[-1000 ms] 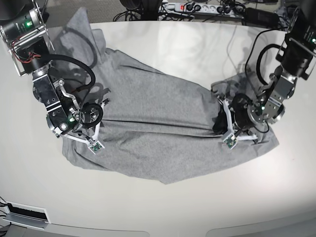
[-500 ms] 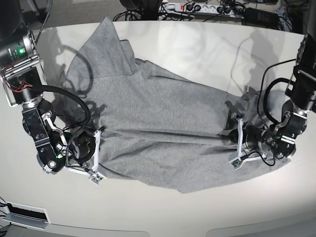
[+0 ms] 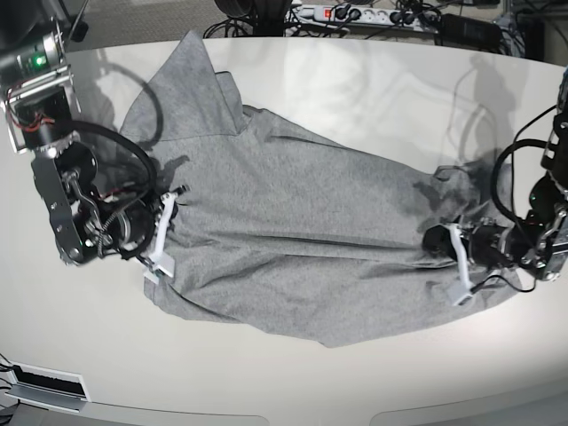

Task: Layout the t-shirt on the table in an organized manner, then fold the t-shirt properly
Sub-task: 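Grasp the shirt edges with both grippers and pull them apart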

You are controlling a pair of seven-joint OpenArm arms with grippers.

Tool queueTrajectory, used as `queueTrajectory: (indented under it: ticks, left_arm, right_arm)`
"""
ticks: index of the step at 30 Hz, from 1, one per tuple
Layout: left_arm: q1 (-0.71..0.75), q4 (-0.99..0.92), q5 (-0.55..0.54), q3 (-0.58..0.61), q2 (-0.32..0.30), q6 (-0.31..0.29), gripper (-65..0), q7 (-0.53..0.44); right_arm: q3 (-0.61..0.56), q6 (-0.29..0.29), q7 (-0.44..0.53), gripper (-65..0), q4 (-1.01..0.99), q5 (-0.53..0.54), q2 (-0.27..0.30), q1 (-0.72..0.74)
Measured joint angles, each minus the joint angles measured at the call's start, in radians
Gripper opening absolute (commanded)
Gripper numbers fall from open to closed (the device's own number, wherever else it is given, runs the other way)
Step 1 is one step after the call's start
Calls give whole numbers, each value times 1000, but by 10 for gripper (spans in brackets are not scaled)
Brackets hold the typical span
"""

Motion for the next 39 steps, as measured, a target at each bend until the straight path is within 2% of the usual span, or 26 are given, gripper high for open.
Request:
queueTrajectory:
  ticks: [1,5,9,12,14,17,18,19,22,24,29,32,34,37,39]
  left_arm:
    - [0,0,-7,-23,-8,0,-650,11]
    - [0,0,-14,-146,-20,0,-650,42]
    - [0,0,-41,-290,-22,0,-650,121]
    - [0,-2,-89,-379,-26,0,-650,171]
    - [0,-2,-90,-430,-26,0,-650,182]
    - [0,-3,-90,-474,-27,0,-650,206]
    - [0,-3,-90,-481,-28,0,-650,219]
    - [0,-3,-90,-483,-29,0,-650,222]
    - [7,-2,-93,-483,-38,0,-650,219]
    - [23,-2,-92,-483,-51,0,-650,218]
    - [91,-3,-108,-487,-73,0,-650,216]
    - [149,-2,-177,-487,-93,0,-650,212]
    - [180,-3,-206,-487,-109,0,-650,219]
    - [218,-2,-256,-487,-135,2,-650,245]
    - [239,-2,-273,-487,-151,2,-650,270]
  right_arm:
    - [46,9,-2,-650,0,15,-3,-24]
    - [266,119,-8,-650,0,159,-3,-102]
    - [497,247,-121,-650,0,356,2,-191]
    - [614,285,-206,-650,0,413,-3,-244]
    - [663,288,-210,-539,0,407,-3,-267]
    - [710,289,-182,-302,0,402,-3,-308]
    - [716,289,-155,-255,0,377,-3,-324]
    - [718,281,-114,-238,0,338,-3,-340]
    - [721,200,41,-237,2,257,-4,-375]
    - [721,163,86,-237,3,236,-4,-385]
    - [725,169,86,-239,6,236,-26,-388]
    - [725,214,69,-239,8,251,-69,-387]
    - [708,245,31,-248,8,299,-92,-385]
    - [669,262,25,-251,8,325,-114,-385]
    - [663,262,24,-331,8,320,-114,-385]
